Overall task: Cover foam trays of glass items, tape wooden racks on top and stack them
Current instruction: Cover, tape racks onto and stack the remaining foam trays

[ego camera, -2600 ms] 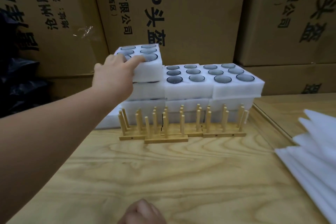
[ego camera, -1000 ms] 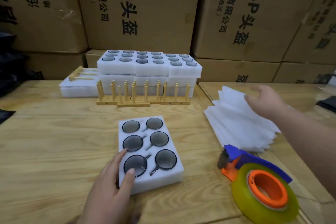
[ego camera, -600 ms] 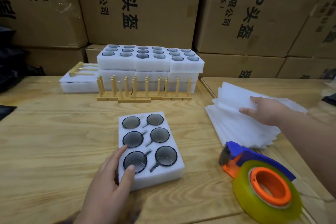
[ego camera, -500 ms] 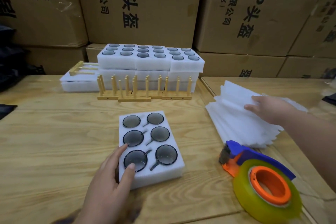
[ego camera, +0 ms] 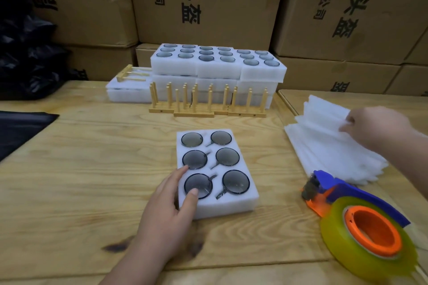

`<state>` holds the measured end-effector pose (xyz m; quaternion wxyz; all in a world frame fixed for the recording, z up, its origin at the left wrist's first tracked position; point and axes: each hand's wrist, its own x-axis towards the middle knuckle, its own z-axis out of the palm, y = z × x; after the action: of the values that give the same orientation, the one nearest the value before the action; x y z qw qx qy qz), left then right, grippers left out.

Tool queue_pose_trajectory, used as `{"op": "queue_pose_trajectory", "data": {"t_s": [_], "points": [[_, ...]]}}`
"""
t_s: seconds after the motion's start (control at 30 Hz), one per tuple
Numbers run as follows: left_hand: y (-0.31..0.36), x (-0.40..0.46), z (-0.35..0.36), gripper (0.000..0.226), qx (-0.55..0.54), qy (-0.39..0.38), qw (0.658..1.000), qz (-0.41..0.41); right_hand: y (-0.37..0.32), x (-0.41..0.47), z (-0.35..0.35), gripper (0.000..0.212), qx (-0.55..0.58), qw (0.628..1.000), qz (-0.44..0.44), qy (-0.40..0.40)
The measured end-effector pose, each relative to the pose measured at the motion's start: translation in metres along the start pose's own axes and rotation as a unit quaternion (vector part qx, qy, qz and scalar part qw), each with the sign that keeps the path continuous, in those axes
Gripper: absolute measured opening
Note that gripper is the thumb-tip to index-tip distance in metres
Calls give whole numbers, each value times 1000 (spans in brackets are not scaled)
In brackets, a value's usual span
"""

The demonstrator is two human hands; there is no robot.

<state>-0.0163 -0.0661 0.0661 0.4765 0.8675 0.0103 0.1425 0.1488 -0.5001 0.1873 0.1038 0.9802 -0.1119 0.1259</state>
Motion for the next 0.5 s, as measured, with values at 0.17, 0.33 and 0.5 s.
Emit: {"op": "queue_pose_trajectory", "data": {"t_s": [0.17, 0.33, 0.5], "points": [[-1, 1, 0, 58, 2, 5, 1000, 2, -18, -9, -18, 30, 10, 1000, -17, 22], [-1, 2, 1, 60, 3, 4, 1000, 0, -51, -16, -74, 30, 158, 918, -126, 343], [1, 1, 0, 59, -2, -4, 1000, -7, -119, -54, -125, 23, 446, 800, -145, 375]]}}
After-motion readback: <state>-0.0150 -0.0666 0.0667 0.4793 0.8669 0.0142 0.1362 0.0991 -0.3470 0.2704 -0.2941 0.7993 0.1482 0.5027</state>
